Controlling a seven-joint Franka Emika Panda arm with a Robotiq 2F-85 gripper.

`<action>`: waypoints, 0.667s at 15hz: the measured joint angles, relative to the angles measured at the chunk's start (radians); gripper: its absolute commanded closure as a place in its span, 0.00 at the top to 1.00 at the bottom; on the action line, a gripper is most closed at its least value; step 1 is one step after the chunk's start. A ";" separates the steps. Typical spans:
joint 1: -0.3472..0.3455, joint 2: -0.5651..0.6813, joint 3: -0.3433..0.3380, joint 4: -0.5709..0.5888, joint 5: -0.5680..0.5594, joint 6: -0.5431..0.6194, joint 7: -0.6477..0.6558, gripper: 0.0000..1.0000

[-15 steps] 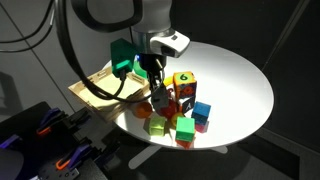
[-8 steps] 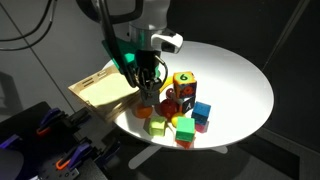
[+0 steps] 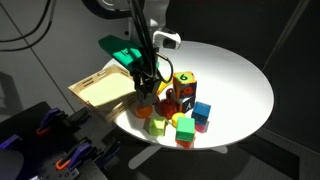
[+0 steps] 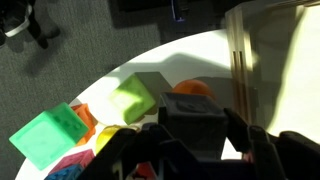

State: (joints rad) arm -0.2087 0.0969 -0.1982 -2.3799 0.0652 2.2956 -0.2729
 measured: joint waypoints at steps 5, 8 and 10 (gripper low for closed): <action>0.017 0.000 0.024 0.002 -0.023 -0.016 -0.008 0.33; 0.030 0.000 0.036 0.002 -0.024 -0.018 -0.009 0.33; 0.037 0.000 0.043 0.002 -0.024 -0.018 -0.010 0.33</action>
State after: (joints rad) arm -0.1714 0.0969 -0.1547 -2.3778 0.0411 2.2779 -0.2826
